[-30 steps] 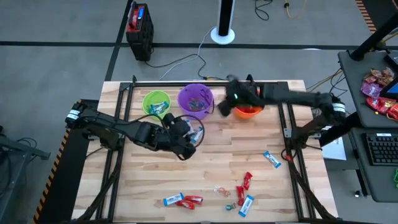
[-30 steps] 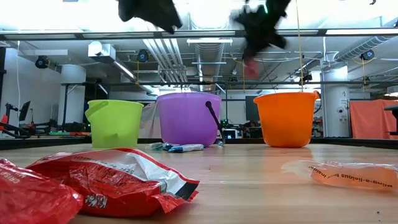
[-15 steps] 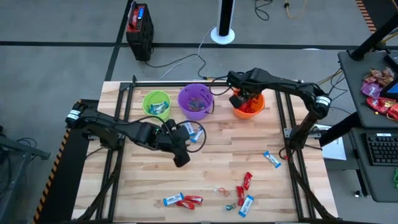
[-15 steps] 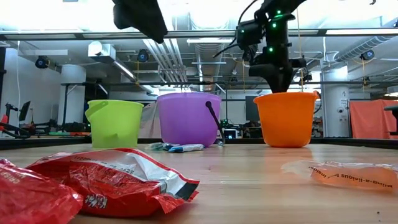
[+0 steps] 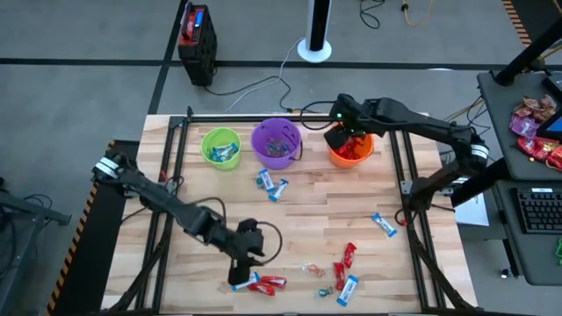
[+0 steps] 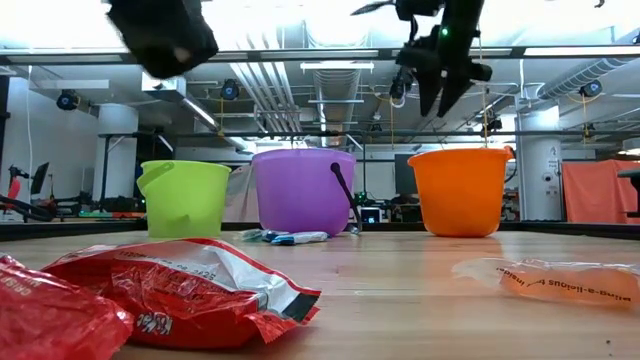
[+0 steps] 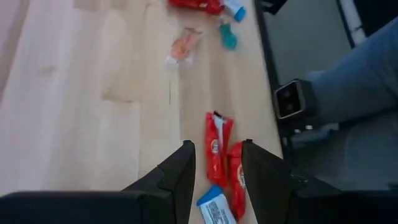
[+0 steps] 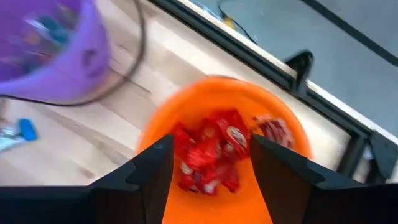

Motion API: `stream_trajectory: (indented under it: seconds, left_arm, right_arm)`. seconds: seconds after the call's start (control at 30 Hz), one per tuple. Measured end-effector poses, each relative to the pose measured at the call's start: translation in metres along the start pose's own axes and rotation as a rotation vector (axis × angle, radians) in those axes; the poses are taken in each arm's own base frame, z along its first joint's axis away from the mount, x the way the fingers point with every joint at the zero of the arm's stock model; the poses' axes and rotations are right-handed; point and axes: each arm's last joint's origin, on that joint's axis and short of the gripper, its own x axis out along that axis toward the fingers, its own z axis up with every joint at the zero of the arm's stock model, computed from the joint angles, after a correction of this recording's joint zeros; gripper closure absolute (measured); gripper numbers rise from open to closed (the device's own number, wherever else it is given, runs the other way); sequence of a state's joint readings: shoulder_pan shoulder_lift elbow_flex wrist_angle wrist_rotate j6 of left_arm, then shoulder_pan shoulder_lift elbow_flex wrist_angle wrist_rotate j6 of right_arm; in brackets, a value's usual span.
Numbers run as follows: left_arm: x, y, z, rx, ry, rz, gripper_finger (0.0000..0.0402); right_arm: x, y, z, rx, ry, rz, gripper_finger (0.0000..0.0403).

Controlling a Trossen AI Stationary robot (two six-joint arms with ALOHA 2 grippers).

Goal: Sort candy by brand, put in halloween buckets
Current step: Put the red chocolate into the orange bucket

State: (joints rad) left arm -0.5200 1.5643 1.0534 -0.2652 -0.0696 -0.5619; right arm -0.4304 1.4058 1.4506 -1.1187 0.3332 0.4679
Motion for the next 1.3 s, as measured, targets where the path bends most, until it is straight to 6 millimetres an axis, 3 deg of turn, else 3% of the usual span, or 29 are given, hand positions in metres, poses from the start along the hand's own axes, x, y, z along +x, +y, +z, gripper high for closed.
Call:
stream_trajectory:
  seconds: [0.27, 0.47, 0.63, 0.9, 1.1, 1.23, 1.3]
  left_arm:
    - [0.05, -0.011, -0.021, 0.065, 0.129, -0.015, 0.0282]
    - [0.09, -0.025, -0.016, 0.062, 0.179, 0.006, 0.0255]
    - [0.115, -0.026, -0.02, 0.025, 0.226, 0.041, 0.024]
    - [0.119, -0.025, -0.021, -0.013, 0.224, 0.045, 0.0257]
    - [0.119, -0.024, -0.022, -0.016, 0.224, 0.048, 0.032]
    - [0.12, -0.022, -0.021, -0.022, 0.223, 0.05, 0.0387]
    - [0.12, -0.022, -0.021, -0.022, 0.224, 0.052, 0.0394]
  right_arm:
    - [-0.005, 0.012, -0.002, -0.047, -0.038, 0.04, 0.02]
    - [0.001, 0.016, -0.004, -0.108, -0.012, 0.03, 0.02]
    - [0.004, 0.017, -0.007, -0.131, 0.003, 0.026, 0.02]
    - [0.014, 0.018, -0.017, -0.164, 0.054, 0.033, 0.02]
    - [0.022, 0.021, -0.025, -0.184, 0.091, 0.046, 0.02]
    - [0.024, 0.022, -0.028, -0.189, 0.101, 0.044, 0.0199]
    - [0.024, 0.022, -0.028, -0.19, 0.102, 0.043, 0.0199]
